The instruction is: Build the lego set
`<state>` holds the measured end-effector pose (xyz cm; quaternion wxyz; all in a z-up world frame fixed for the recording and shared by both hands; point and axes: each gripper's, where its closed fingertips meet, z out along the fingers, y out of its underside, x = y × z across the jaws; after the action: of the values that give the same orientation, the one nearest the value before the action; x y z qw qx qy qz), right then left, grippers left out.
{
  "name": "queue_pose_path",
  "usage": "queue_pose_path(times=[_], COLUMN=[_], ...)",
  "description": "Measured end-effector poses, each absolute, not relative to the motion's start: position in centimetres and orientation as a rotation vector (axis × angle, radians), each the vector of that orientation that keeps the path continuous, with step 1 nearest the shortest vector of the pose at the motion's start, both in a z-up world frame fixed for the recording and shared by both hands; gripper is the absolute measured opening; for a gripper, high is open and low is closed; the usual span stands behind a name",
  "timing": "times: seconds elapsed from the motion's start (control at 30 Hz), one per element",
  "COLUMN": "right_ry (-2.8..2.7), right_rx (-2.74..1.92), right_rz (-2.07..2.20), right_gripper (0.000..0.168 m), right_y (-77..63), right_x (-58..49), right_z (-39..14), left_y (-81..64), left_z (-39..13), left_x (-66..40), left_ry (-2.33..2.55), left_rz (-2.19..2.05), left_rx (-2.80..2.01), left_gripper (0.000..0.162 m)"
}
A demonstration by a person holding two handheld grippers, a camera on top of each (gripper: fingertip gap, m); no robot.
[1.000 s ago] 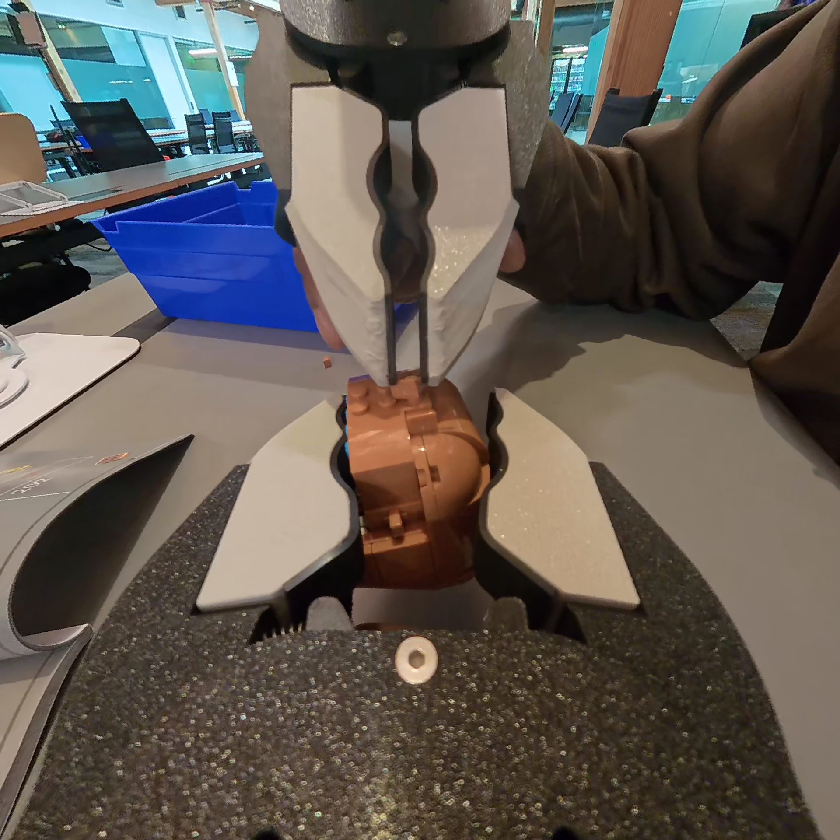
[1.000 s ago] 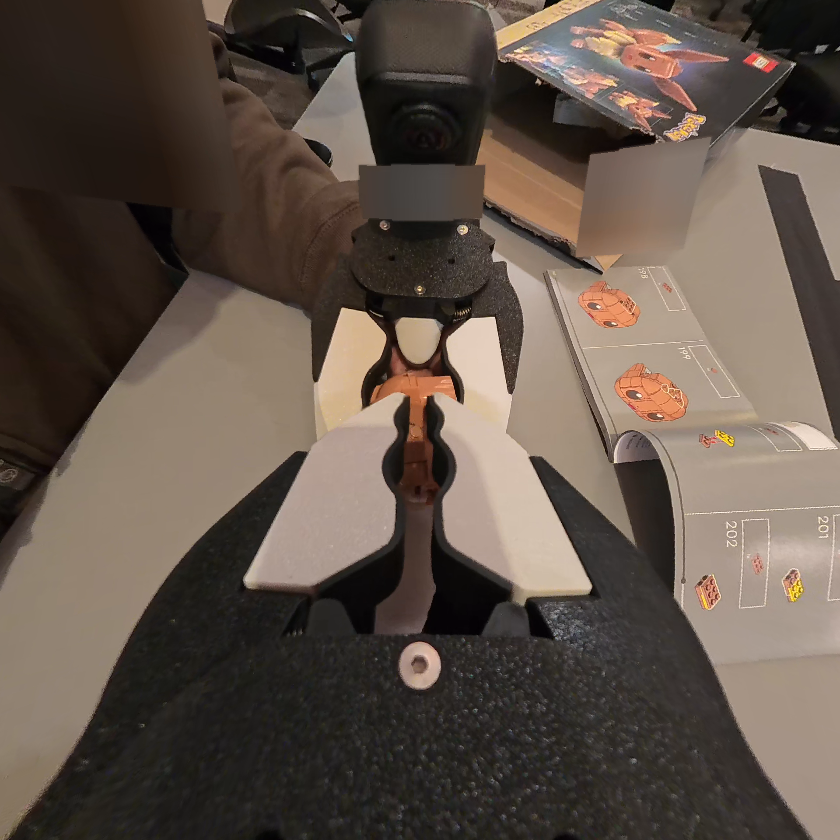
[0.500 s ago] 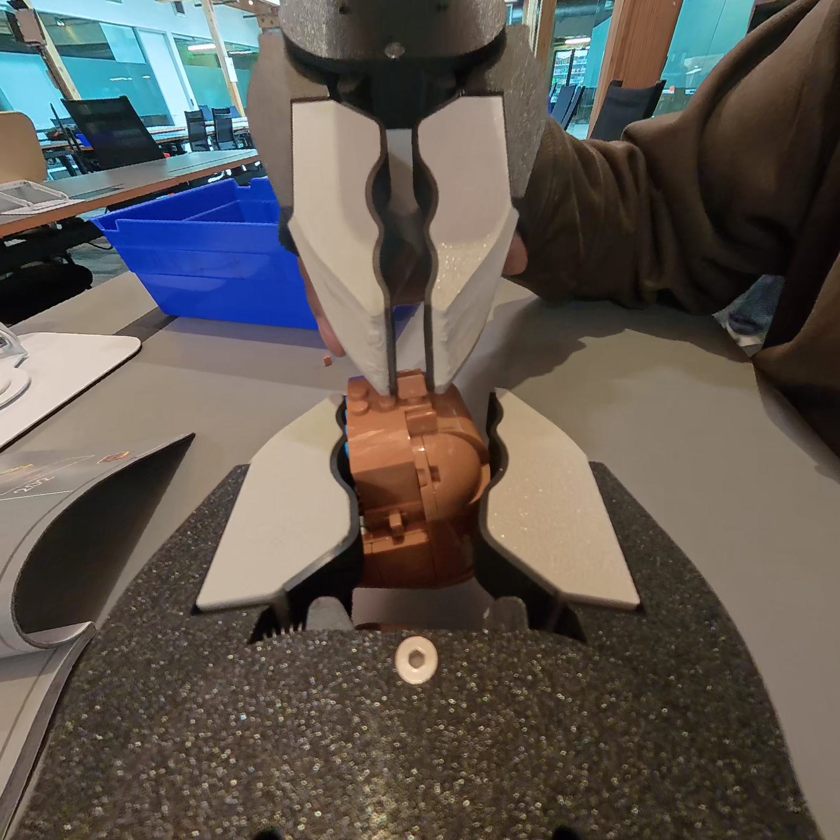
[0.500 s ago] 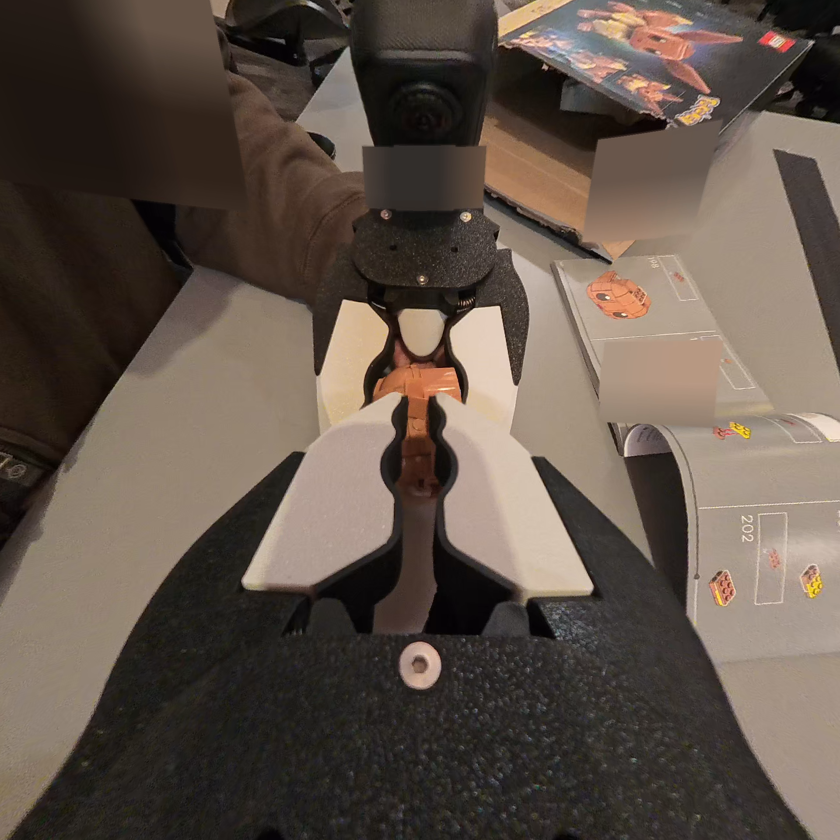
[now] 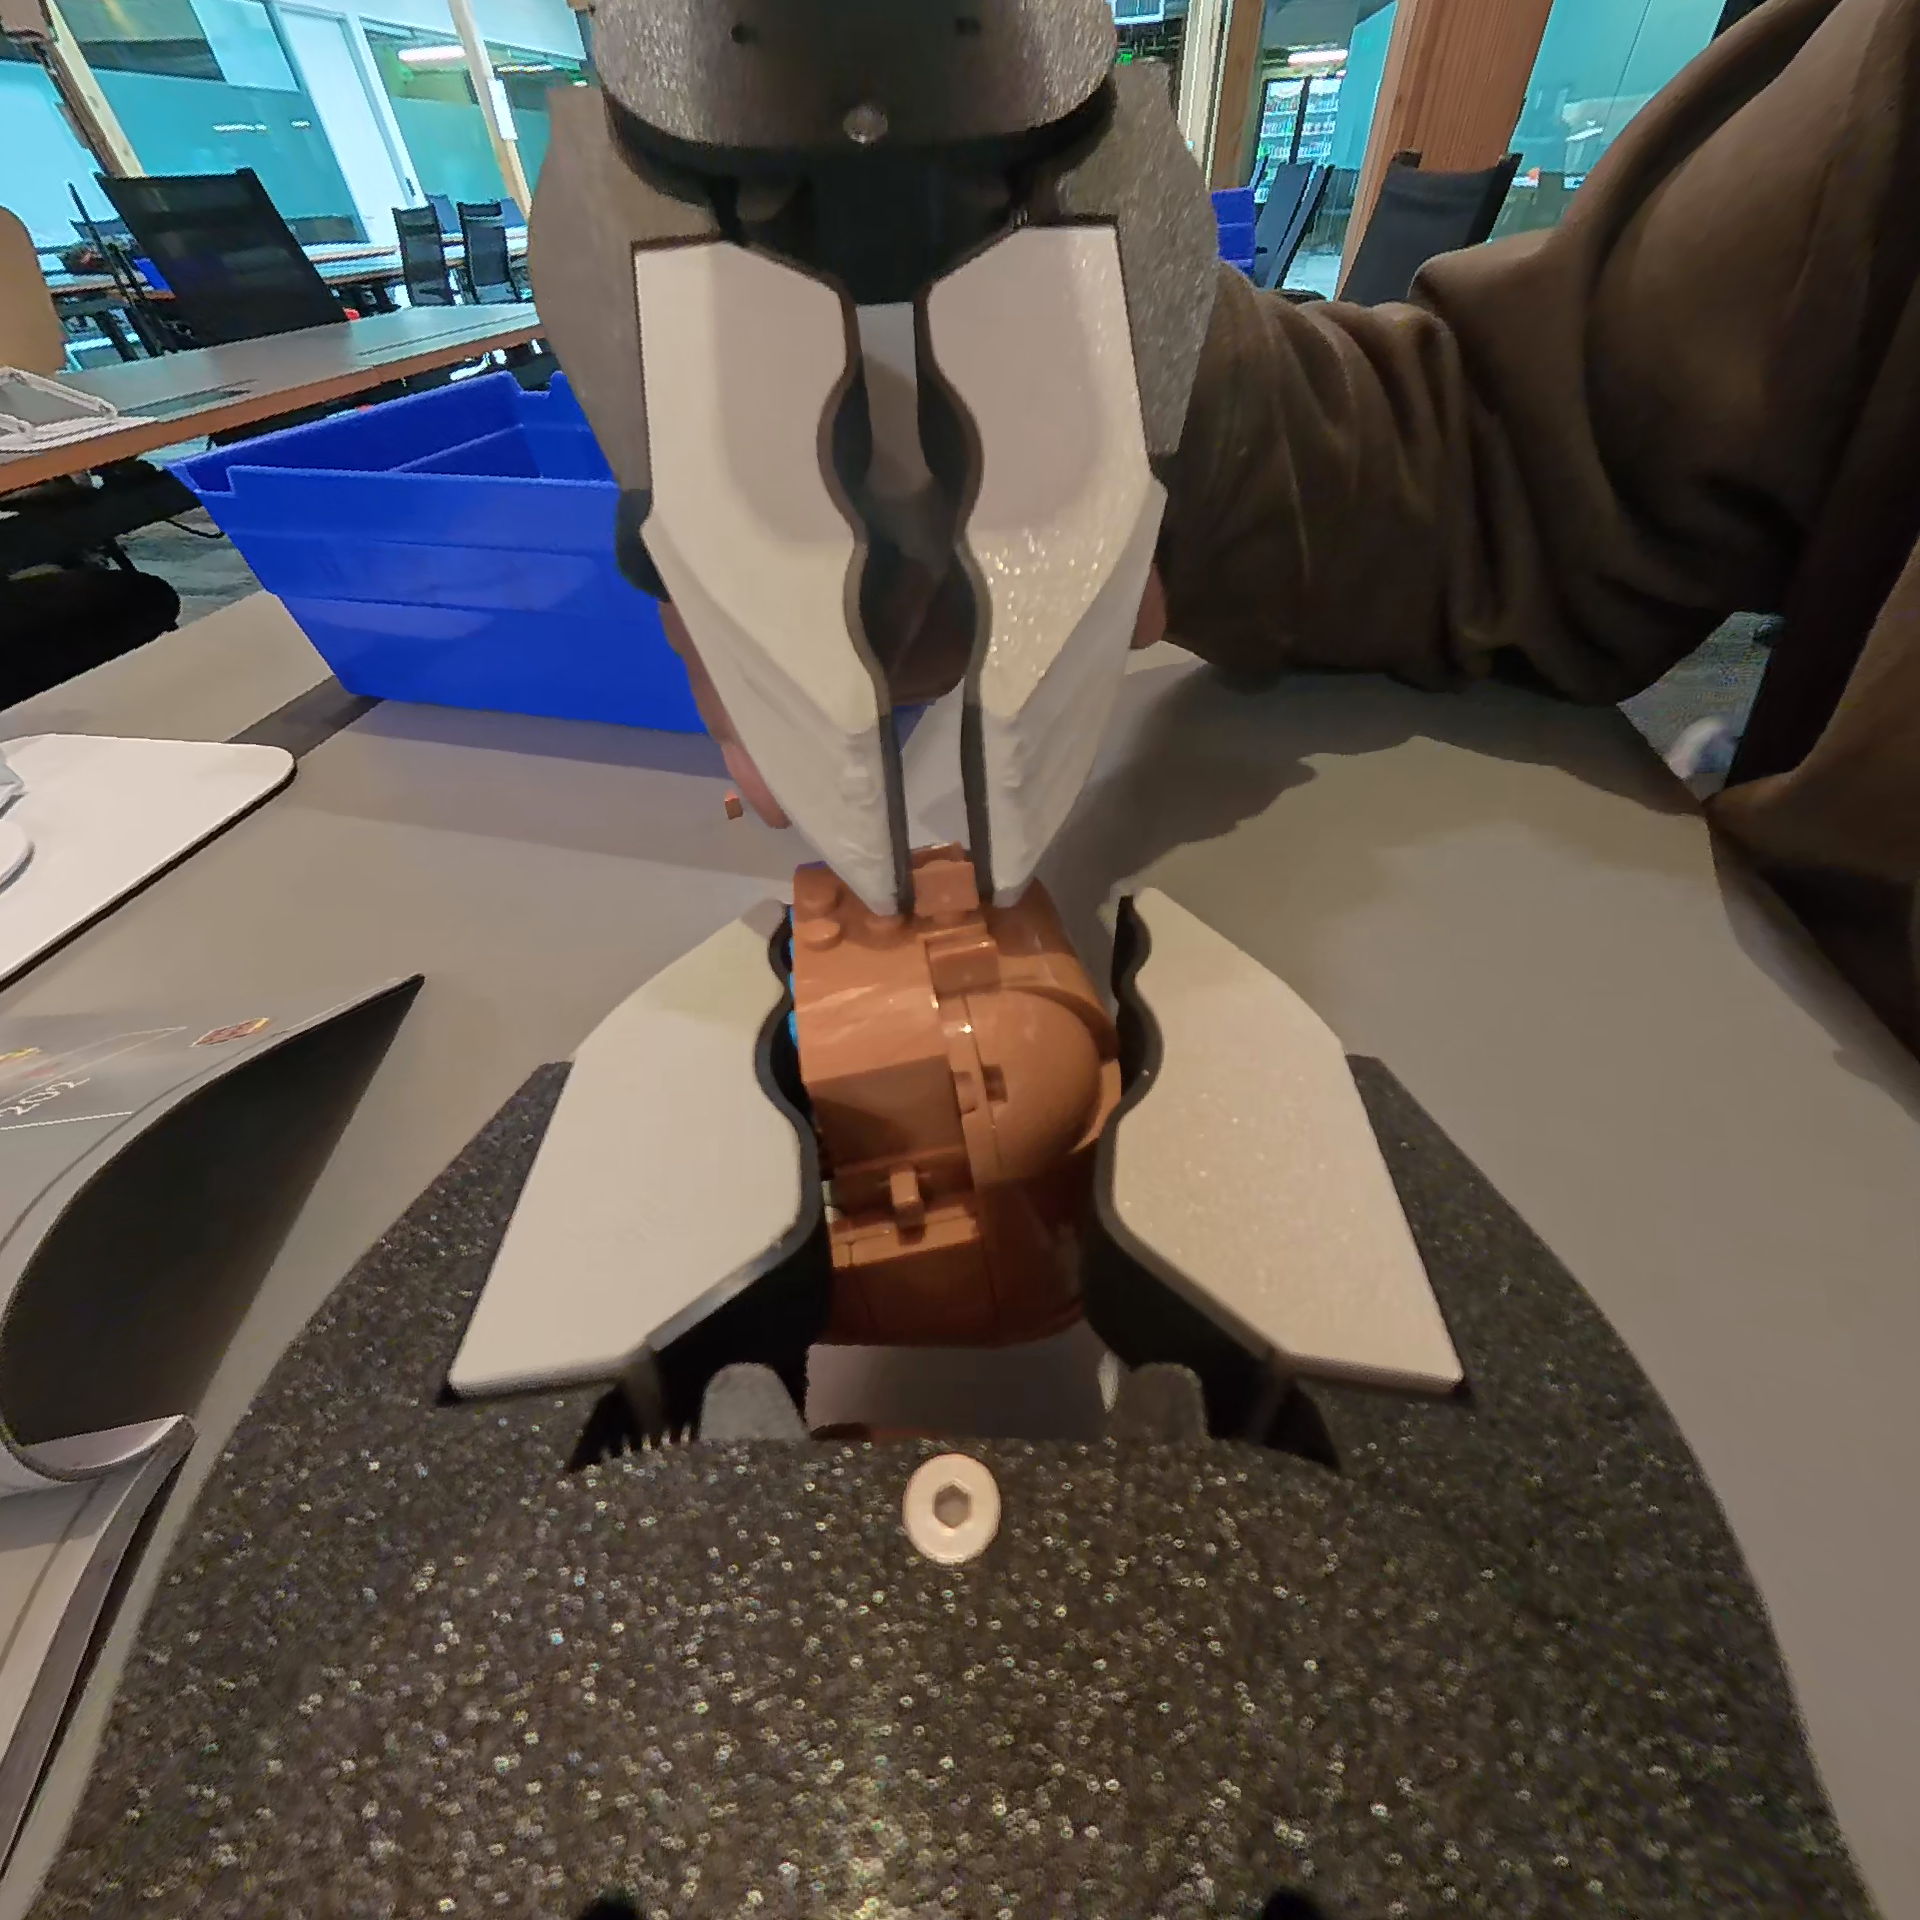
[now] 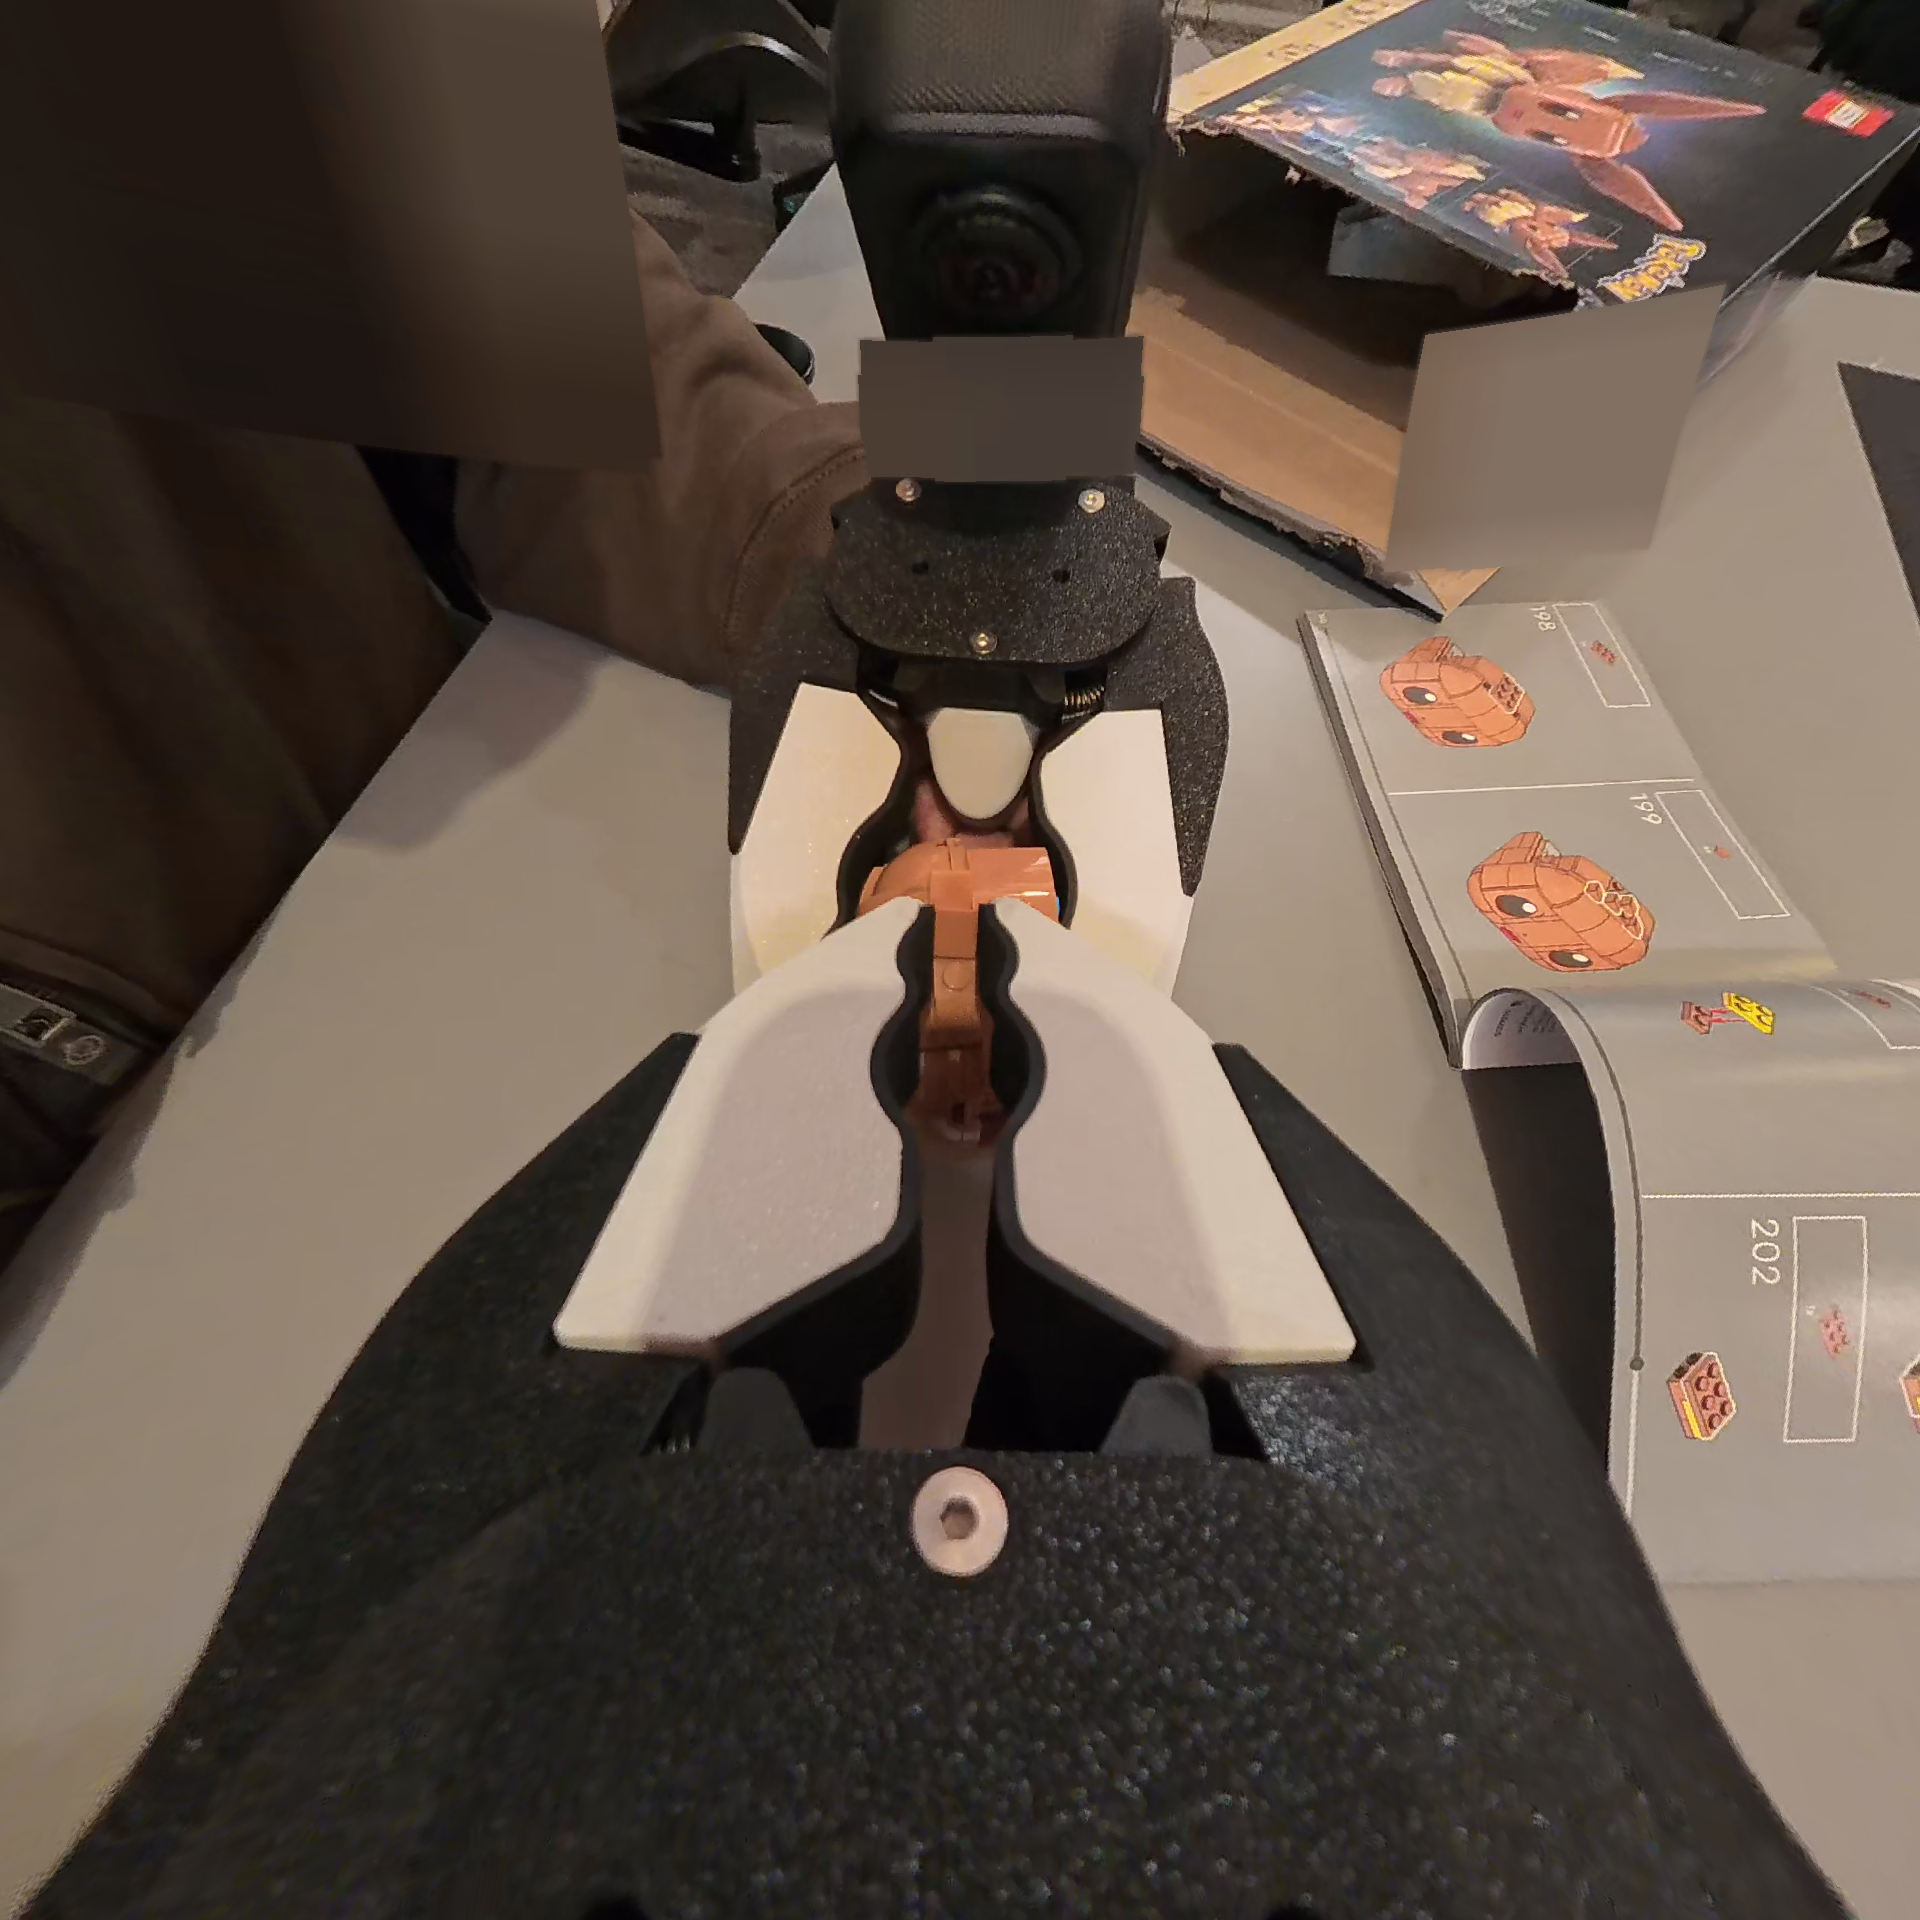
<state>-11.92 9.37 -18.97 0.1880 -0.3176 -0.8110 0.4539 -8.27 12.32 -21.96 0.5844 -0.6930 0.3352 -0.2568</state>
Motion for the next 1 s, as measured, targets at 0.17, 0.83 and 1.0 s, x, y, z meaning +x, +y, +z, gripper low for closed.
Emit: queue_pose_path(times=[0.17,0.83,1.0], right_ry=[-2.257,-2.3,-2.303], right_rx=[-0.875,-0.855,-0.82], right_rz=[1.334,1.263,1.319], right_gripper=[0.007,0.008,0.008], right_y=[9.3,9.6,9.3], right_x=[-12.1,-11.8,-11.5], right_z=[-18.9,-19.8,-19.8], left_y=[12.3,12.5,12.3], left_z=[-21.9,-22.9,-22.9], left_x=[-8.4,-8.3,-8.1], left_ry=[0.775,0.794,0.817], left_rz=[-0.601,-0.559,-0.563], left_rx=[-1.619,-1.686,-1.674], left_gripper=[0.057,0.056,0.056])
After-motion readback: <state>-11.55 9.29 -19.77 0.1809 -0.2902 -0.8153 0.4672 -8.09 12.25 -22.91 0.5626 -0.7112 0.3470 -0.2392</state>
